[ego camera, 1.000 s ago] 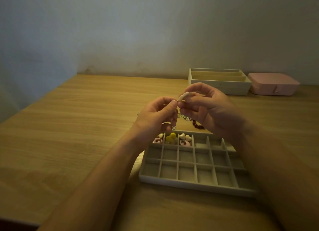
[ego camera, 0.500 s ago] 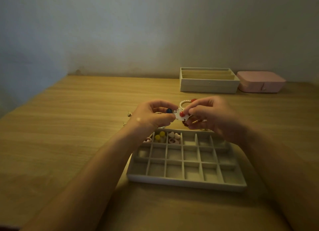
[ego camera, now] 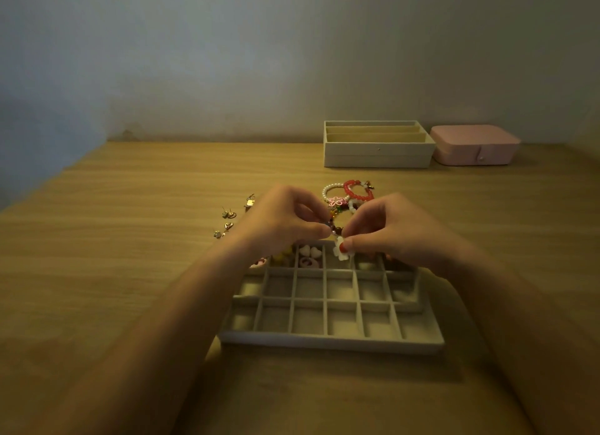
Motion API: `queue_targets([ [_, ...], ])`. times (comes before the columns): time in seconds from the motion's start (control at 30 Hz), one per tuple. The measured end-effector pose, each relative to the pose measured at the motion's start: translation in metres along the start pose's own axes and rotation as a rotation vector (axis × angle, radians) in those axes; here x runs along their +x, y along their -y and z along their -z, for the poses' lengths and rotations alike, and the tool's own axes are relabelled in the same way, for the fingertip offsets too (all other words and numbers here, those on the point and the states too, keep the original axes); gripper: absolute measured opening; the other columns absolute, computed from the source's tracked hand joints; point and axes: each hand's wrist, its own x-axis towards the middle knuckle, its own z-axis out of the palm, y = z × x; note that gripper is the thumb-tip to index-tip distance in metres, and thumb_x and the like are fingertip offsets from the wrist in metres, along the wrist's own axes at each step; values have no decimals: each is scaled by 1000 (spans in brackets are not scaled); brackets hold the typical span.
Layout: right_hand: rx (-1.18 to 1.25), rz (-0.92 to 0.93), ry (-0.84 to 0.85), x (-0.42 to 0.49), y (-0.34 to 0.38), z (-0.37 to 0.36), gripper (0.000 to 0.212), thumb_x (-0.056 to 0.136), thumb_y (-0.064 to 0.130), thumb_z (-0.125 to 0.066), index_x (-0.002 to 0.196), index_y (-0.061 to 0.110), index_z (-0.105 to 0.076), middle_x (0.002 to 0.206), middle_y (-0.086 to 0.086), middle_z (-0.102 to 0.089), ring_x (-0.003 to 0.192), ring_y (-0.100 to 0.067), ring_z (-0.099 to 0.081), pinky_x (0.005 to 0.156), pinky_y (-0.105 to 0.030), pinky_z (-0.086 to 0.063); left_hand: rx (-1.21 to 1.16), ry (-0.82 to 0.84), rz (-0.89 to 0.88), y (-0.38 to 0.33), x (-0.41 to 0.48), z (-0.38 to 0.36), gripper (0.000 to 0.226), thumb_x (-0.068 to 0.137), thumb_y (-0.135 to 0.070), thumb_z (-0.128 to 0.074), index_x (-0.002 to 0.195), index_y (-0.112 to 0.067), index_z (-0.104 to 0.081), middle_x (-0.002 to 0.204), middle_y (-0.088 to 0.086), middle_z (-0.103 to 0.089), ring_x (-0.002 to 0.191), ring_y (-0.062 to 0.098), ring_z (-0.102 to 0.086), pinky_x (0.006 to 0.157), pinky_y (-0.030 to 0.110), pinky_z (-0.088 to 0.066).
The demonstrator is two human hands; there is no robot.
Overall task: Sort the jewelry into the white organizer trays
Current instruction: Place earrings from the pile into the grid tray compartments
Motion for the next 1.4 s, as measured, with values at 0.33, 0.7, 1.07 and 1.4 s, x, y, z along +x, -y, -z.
queue_targets([
  [0.33,-285,40,-61,-2,4,-19,15,84,26,-82,78,36,-73,79,13,-73,74,2,-68,68,-20,-59,234,-16,-159,11,-3,-2,15,77,-25,-85,89,-32,-78,79,-10,-69,71,9,-62,68,33,-55],
  [0.7,-494,73,-99,-5,9,-29,7,93,31,-72,98,32,-76,80,22,-52,75,4,-51,60,-11,-35,287,-4,-174,12,-5,1,21,81,-21,-81,91,-39,-75,88,-14,-71,79,10,-65,74,36,-58],
  [1.07,-493,39,-25,-2,0,-23,15,94,31,-68,104,34,-79,94,13,-69,82,-2,-59,70,-25,-55,350,39,-200,3,-9,-6,20,84,-20,-78,99,-33,-77,89,-17,-68,79,5,-61,67,23,-53],
  [1.4,-500,30,30,-2,0,-22,19,95,24,-63,102,30,-80,80,12,-70,69,-5,-60,57,-19,-44,401,78,-200,6,-7,-10,16,84,-25,-78,96,-36,-77,87,-17,-69,78,2,-63,74,29,-58],
])
